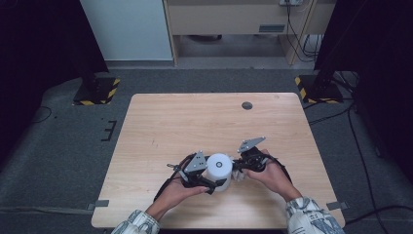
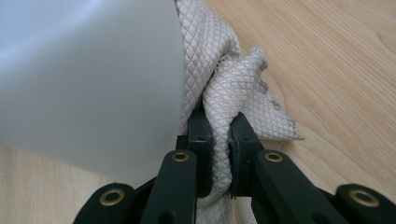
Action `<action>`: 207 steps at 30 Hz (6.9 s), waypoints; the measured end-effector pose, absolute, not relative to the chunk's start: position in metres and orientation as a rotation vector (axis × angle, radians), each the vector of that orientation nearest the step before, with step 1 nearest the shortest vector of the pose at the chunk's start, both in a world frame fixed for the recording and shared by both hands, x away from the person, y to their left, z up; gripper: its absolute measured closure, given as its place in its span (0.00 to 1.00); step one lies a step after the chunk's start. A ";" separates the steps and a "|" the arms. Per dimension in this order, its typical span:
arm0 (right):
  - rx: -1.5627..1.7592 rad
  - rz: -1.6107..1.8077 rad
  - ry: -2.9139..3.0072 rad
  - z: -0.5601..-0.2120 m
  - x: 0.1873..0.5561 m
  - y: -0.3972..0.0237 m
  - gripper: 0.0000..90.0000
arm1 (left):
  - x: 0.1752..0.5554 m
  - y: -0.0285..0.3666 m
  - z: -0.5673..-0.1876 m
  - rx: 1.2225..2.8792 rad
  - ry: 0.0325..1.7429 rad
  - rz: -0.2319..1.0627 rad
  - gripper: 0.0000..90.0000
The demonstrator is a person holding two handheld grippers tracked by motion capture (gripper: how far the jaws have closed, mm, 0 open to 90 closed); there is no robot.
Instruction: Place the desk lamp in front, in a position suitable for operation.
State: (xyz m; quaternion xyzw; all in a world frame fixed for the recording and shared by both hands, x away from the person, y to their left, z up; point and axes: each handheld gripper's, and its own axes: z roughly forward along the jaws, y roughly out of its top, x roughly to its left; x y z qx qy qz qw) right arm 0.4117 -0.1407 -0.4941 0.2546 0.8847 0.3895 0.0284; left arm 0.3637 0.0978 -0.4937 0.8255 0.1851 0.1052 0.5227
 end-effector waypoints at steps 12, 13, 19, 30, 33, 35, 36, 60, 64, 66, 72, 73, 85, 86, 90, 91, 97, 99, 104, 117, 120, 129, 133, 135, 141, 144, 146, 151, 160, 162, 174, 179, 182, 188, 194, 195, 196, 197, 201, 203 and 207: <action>0.782 1.319 2.621 -0.482 0.375 -0.162 0.92 | 0.364 0.098 -0.494 1.977 0.446 0.250 0.09; 0.777 1.336 2.599 -0.477 0.370 -0.164 0.92 | 0.364 0.098 -0.494 1.977 0.446 0.250 0.09; 0.773 1.392 2.527 -0.464 0.361 -0.166 0.92 | 0.364 0.098 -0.494 1.976 0.446 0.251 0.08; 0.797 1.347 2.532 -0.477 0.357 -0.162 0.92 | 0.364 0.098 -0.494 1.976 0.446 0.253 0.09; 0.806 1.313 2.548 -0.485 0.358 -0.160 0.92 | 0.364 0.098 -0.494 1.975 0.448 0.254 0.09; 0.803 1.274 2.562 -0.489 0.358 -0.157 0.92 | 0.364 0.098 -0.494 1.975 0.449 0.255 0.09; 0.809 1.259 2.569 -0.491 0.358 -0.156 0.92 | 0.364 0.098 -0.494 1.975 0.449 0.255 0.09; 0.784 1.428 2.446 -0.466 0.336 -0.163 0.91 | 0.365 0.099 -0.494 1.975 0.448 0.256 0.09; 0.806 1.380 2.480 -0.477 0.337 -0.158 0.91 | 0.367 0.100 -0.494 1.977 0.448 0.257 0.09; 0.821 1.355 2.498 -0.483 0.339 -0.155 0.91 | 0.367 0.101 -0.494 1.977 0.449 0.256 0.09; 0.864 1.253 2.554 -0.503 0.345 -0.149 0.91 | 0.368 0.102 -0.494 1.980 0.447 0.261 0.09; 0.865 1.243 2.561 -0.505 0.346 -0.149 0.91 | 0.368 0.102 -0.494 1.980 0.447 0.260 0.09; 0.800 1.415 2.400 -0.466 0.327 -0.153 0.91 | 0.369 0.102 -0.494 1.984 0.453 0.265 0.09; 0.798 1.408 2.399 -0.467 0.327 -0.152 0.91 | 0.369 0.102 -0.494 1.984 0.453 0.266 0.09; 0.810 1.382 2.430 -0.475 0.327 -0.149 0.91 | 0.369 0.102 -0.494 1.983 0.456 0.267 0.09; 0.810 1.371 2.441 -0.477 0.327 -0.147 0.91 | 0.369 0.103 -0.494 1.983 0.457 0.269 0.09; 0.824 1.302 2.492 -0.493 0.330 -0.141 0.91 | 0.369 0.105 -0.494 1.984 0.465 0.277 0.09; 0.828 1.294 2.495 -0.495 0.331 -0.141 0.91 | 0.370 0.104 -0.494 1.983 0.465 0.280 0.09; 0.831 1.336 2.458 -0.490 0.330 -0.145 0.91 | 0.370 0.104 -0.494 1.984 0.464 0.279 0.09; 0.721 1.314 2.503 -0.491 0.322 -0.134 0.91 | 0.370 0.106 -0.493 1.993 0.464 0.274 0.09; 0.732 1.244 2.547 -0.500 0.324 -0.131 0.91 | 0.370 0.106 -0.492 1.996 0.463 0.277 0.09; 0.748 1.322 2.474 -0.489 0.324 -0.137 0.91 | 0.370 0.106 -0.492 1.998 0.469 0.284 0.08; 0.725 1.382 2.395 -0.478 0.322 -0.139 0.91 | 0.371 0.107 -0.493 1.995 0.472 0.283 0.08; 0.728 1.387 2.383 -0.478 0.322 -0.139 0.91 | 0.371 0.107 -0.493 1.996 0.474 0.285 0.09; 0.765 1.357 2.388 -0.483 0.330 -0.140 0.91 | 0.371 0.109 -0.492 1.999 0.470 0.283 0.09; 0.814 1.359 2.384 -0.486 0.337 -0.142 0.91 | 0.371 0.108 -0.492 1.999 0.470 0.284 0.09; 0.854 1.364 2.404 -0.491 0.342 -0.143 0.91 | 0.370 0.108 -0.492 1.998 0.472 0.286 0.09; 0.902 1.285 2.462 -0.508 0.347 -0.138 0.91 | 0.371 0.108 -0.493 1.996 0.472 0.284 0.09; 0.954 1.301 2.523 -0.519 0.349 -0.139 0.91 | 0.371 0.107 -0.492 1.995 0.475 0.286 0.08; 0.949 1.309 2.535 -0.519 0.346 -0.138 0.91 | 0.372 0.108 -0.492 1.994 0.478 0.286 0.08; 0.848 1.470 2.448 -0.490 0.328 -0.135 0.91 | 0.373 0.110 -0.493 1.994 0.487 0.287 0.09; 0.844 1.486 2.374 -0.480 0.332 -0.140 0.91 | 0.373 0.110 -0.493 1.995 0.485 0.289 0.09; 0.868 1.463 2.361 -0.481 0.336 -0.142 0.91 | 0.372 0.109 -0.493 1.994 0.486 0.291 0.09; 0.835 1.410 2.415 -0.487 0.332 -0.138 0.91 | 0.372 0.109 -0.493 1.993 0.492 0.295 0.08; 0.775 1.407 2.456 -0.486 0.324 -0.132 0.91 | 0.372 0.110 -0.493 1.994 0.491 0.293 0.08; 0.769 1.413 2.452 -0.485 0.323 -0.132 0.91 | 0.372 0.110 -0.493 1.994 0.491 0.293 0.08; 0.765 1.422 2.447 -0.484 0.323 -0.132 0.91 | 0.372 0.109 -0.493 1.995 0.490 0.293 0.08; 0.762 1.430 2.438 -0.482 0.322 -0.132 0.91 | 0.372 0.110 -0.493 1.995 0.490 0.292 0.08; 0.736 1.494 2.378 -0.473 0.319 -0.134 0.91 | 0.371 0.109 -0.492 1.996 0.490 0.294 0.08; 0.726 1.497 2.364 -0.470 0.318 -0.134 0.91 | 0.371 0.109 -0.492 1.997 0.493 0.295 0.08; 0.737 1.479 2.369 -0.472 0.320 -0.135 0.91 | 0.370 0.109 -0.492 2.001 0.494 0.298 0.08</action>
